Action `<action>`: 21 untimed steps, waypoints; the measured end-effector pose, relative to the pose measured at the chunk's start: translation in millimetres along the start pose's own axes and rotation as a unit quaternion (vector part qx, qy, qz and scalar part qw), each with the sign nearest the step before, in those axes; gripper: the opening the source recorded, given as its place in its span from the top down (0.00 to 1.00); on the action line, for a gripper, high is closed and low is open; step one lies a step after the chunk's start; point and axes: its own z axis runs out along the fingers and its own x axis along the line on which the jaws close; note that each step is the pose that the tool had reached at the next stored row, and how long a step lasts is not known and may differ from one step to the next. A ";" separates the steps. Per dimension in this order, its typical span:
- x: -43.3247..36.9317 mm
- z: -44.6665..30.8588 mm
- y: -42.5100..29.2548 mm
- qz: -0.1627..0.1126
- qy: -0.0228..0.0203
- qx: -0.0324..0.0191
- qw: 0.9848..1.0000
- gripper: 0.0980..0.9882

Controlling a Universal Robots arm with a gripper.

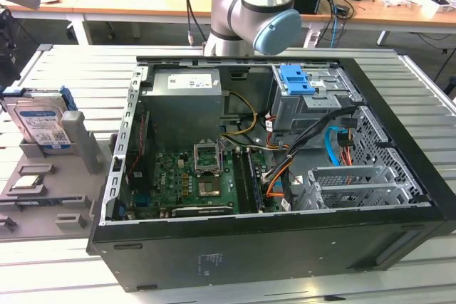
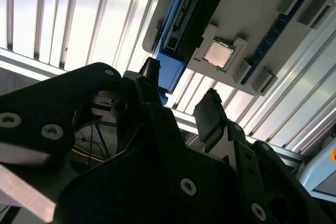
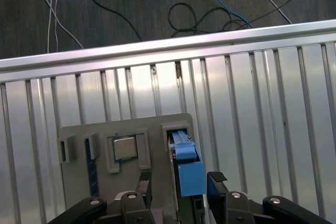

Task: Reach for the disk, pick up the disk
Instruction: 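Pick up the disk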

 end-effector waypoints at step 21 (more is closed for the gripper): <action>-11.8 35.7 -1.8 -0.031 0.002 0.000 1.000 0.50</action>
